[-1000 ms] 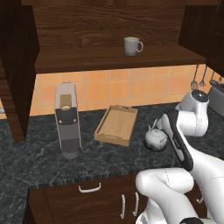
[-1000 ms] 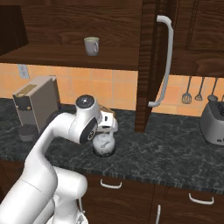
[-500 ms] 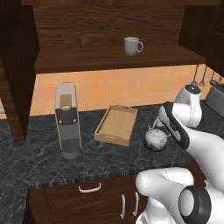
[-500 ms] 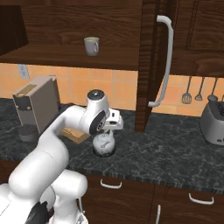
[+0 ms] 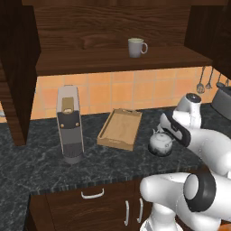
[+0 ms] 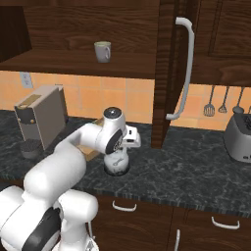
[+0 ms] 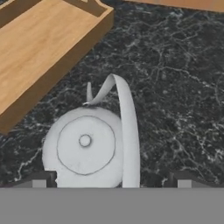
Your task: Pick the kettle from the counter and place it on the tray. Then pick the mug from the cabinet and place it on the tray. Then close the cabinet doors.
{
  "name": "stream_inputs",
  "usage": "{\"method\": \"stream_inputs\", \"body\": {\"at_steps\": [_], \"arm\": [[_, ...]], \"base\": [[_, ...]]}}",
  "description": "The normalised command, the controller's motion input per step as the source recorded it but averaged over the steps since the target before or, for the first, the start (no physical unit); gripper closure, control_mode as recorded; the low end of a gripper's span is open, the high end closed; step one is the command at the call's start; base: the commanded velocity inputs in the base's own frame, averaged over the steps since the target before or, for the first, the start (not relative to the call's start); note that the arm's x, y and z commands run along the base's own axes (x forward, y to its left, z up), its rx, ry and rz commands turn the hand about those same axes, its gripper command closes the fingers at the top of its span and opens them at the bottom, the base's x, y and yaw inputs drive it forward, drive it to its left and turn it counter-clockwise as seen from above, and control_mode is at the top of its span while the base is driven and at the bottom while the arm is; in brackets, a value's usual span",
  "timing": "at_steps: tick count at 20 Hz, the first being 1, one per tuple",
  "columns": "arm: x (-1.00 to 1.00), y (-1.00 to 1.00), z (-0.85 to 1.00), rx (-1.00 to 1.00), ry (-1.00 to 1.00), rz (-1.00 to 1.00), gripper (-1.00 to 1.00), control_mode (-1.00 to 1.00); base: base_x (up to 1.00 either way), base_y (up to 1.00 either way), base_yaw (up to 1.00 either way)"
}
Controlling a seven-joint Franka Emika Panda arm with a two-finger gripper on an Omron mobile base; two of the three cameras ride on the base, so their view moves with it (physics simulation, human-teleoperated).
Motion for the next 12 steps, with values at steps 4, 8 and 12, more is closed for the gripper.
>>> {"method": "stream_inputs", "body": {"at_steps": [4, 8, 12], "arm": [[0.07, -0.09, -0.17, 0.0, 0.0, 0.05, -1.0, -1.0], [0.14, -0.07, -0.15, 0.0, 0.0, 0.04, -1.0, -1.0], [0.2, -0.01, -0.17, 0.0, 0.0, 0.03, -1.0, -1.0]], "base": [[0.0, 0.0, 0.0], [0.0, 0.0, 0.0], [0.0, 0.0, 0.0]]}}
